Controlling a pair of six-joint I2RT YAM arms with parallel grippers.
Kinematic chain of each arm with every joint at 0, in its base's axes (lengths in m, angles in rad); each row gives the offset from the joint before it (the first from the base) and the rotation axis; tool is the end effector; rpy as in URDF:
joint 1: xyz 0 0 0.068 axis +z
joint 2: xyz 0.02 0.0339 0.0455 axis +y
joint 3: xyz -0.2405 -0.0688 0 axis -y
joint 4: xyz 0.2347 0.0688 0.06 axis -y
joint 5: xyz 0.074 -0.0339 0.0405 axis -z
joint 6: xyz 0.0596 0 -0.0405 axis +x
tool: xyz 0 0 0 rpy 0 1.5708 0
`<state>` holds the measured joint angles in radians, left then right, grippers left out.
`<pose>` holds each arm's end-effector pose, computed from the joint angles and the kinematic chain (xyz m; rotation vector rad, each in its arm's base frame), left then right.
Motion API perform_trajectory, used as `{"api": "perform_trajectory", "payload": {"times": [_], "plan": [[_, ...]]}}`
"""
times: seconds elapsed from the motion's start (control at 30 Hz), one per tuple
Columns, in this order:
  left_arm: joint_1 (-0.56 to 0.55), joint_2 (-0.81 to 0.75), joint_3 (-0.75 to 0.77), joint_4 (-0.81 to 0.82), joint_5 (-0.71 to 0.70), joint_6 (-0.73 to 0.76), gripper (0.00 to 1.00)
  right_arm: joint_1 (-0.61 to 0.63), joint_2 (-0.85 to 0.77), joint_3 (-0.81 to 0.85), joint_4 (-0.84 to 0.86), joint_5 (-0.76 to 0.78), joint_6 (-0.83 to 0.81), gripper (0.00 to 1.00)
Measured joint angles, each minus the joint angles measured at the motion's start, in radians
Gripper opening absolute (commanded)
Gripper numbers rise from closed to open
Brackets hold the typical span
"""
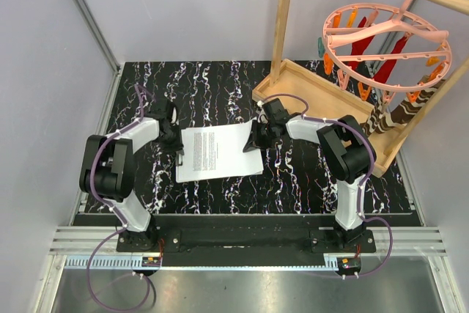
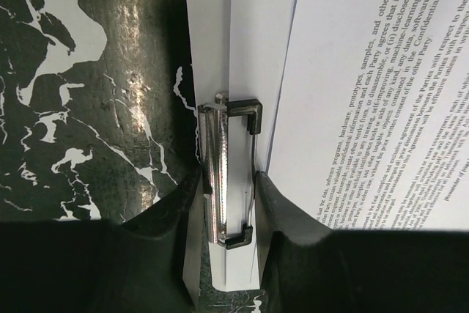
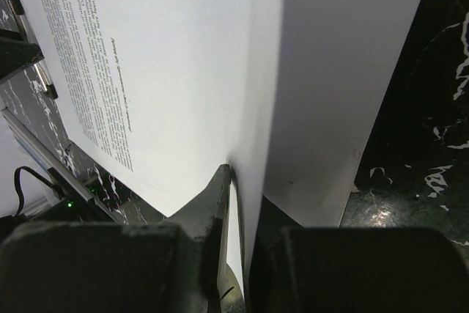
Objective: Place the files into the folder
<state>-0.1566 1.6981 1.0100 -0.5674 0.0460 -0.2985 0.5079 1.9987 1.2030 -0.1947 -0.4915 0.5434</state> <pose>0.3071 -0.0513 0.1224 -0.1910 2.8337 -0.1655 0.3326 0.2173 0.1008 -0.1549 2.7142 0.9944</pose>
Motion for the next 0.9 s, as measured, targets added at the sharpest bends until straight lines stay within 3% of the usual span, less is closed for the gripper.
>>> {"api": "perform_trajectory", "payload": {"times": [0.23, 0.9], "plan": [[0.069, -0.017, -0.032, 0.039, 0.130, 0.011, 0.00, 0.000, 0.000, -0.009, 0.011, -0.001, 0.000, 0.12], [0.106, -0.037, -0.076, 0.110, 0.239, 0.026, 0.00, 0.001, 0.035, 0.047, -0.013, 0.001, -0.042, 0.11]]}}
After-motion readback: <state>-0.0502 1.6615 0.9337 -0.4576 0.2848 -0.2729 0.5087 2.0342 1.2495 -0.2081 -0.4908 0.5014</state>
